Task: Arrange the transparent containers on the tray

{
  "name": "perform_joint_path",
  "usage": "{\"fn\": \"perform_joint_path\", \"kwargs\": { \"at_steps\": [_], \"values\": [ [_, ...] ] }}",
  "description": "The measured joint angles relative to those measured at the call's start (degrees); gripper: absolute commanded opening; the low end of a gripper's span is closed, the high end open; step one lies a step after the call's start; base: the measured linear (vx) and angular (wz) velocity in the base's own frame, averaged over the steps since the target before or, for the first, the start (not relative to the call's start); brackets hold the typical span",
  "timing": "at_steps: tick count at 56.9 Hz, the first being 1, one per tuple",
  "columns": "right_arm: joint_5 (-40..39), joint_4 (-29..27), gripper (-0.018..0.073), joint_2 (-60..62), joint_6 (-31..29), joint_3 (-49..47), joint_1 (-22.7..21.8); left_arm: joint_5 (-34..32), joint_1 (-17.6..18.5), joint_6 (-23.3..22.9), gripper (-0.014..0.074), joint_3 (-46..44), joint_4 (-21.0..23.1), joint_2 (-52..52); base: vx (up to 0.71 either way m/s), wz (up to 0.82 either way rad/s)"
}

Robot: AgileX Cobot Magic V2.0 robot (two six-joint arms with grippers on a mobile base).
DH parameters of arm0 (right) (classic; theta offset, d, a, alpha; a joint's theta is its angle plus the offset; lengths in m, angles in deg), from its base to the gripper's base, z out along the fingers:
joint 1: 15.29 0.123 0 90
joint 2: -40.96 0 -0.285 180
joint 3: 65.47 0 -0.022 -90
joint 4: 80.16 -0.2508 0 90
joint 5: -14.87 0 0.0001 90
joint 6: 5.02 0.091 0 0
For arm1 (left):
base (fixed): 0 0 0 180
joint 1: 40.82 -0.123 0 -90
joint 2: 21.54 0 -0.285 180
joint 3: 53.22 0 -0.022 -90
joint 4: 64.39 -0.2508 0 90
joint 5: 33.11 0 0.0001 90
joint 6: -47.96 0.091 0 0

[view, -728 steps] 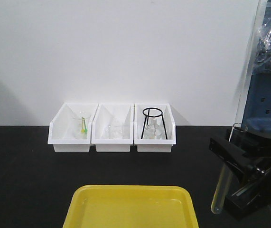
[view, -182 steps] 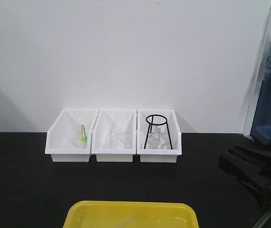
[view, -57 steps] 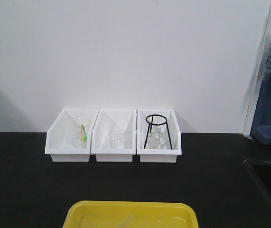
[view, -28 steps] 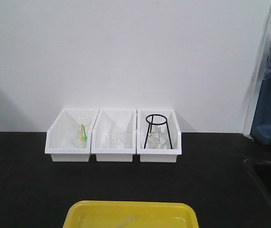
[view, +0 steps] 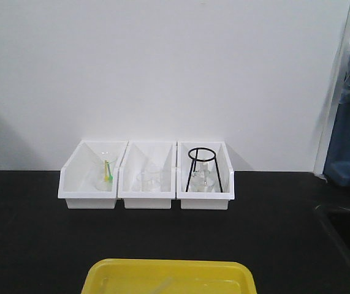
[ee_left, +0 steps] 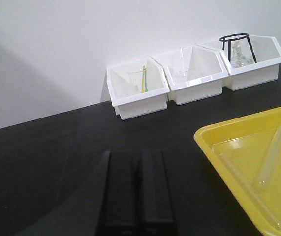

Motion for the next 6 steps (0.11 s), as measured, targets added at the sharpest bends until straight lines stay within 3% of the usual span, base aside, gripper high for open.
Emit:
{"fn": "perform_joint_path", "kwargs": {
  "at_steps": [6],
  "values": [
    [0.00, 0.00, -0.0013, 0.00, 0.00, 0.00, 0.00, 0.00, 0.00, 0.00, -0.0003, 0.00, 0.00, 0.00, 0.00, 0.00]
  ]
}}
